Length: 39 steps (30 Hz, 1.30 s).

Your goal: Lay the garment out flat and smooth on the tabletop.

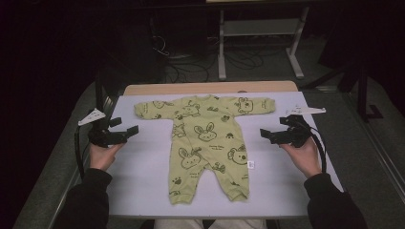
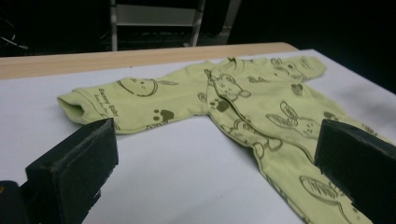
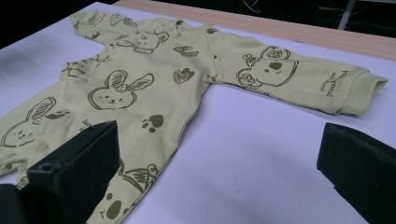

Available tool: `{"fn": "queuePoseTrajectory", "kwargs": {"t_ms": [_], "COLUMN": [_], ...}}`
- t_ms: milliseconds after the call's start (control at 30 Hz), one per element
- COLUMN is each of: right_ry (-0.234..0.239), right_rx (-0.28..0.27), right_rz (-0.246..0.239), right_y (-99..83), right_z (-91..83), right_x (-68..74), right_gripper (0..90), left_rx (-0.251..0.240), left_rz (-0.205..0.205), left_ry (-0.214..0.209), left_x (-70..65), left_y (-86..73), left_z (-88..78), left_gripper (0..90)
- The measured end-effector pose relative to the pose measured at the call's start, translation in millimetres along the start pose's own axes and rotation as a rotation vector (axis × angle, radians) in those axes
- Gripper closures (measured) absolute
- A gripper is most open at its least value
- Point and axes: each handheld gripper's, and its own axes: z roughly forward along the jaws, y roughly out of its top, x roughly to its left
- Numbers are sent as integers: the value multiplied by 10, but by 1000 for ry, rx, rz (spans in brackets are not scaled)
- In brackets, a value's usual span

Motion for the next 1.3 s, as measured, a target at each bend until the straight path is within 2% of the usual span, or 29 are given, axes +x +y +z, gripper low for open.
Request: {"fn": "queuePoseTrajectory", "kwargs": {"t_ms": [100,433,667,767,933,1133,1300], "right_ry": [5,9,11,10,24,17,6], "right_rx": [3,1,-7,-3,-36,-22,-9], "right_rz": [2,8,5,-4,-4,1,10], "right_y": [-35,-199,-329,-373,-476,-646,-755], "right_z": [-40,-178,-291,-342,-419,-468,-517], "right_x": [0,18,56,91,139,165,181], "right_gripper": [0,0,0,0,0,0,0], "left_rx": [3,0,-14,5,3,-2,-9], "left_rz": [20,43,34,42,45,51,64], "left_ry": [-8,-16,-28,-20,-25,-33,-12], "left_x": [-38,-153,-192,-187,-216,-302,-371], "left_y": [-29,-146,-283,-321,-405,-499,-571], "left_z": [-34,-139,-218,-237,-312,-418,-534], "left_gripper": [0,0,0,0,0,0,0]}}
